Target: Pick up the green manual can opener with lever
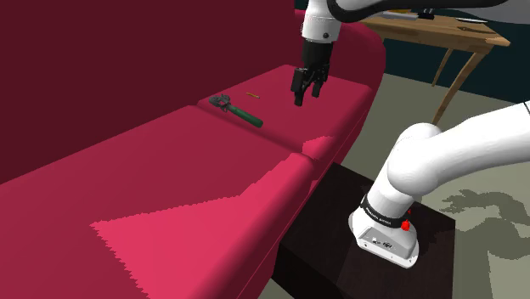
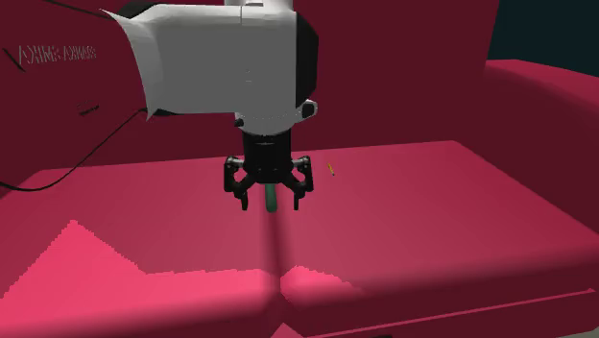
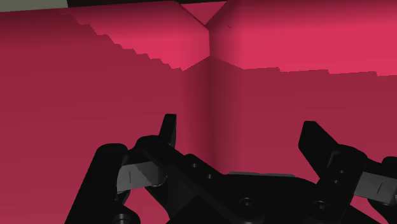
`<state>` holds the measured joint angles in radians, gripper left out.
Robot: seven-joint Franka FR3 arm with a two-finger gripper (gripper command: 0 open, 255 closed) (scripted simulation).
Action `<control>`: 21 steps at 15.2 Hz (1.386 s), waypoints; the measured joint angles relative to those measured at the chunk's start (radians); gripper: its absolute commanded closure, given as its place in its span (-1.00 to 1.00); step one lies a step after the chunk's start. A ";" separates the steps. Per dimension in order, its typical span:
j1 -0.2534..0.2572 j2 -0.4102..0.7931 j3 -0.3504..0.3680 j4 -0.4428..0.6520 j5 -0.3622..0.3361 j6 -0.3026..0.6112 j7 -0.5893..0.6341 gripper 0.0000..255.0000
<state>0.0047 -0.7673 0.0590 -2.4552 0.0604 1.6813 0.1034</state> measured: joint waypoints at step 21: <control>-0.005 0.689 0.028 0.344 -0.076 0.440 -0.050 -1.00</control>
<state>-0.0006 -0.0788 0.0873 -2.1111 -0.0156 2.1216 0.0530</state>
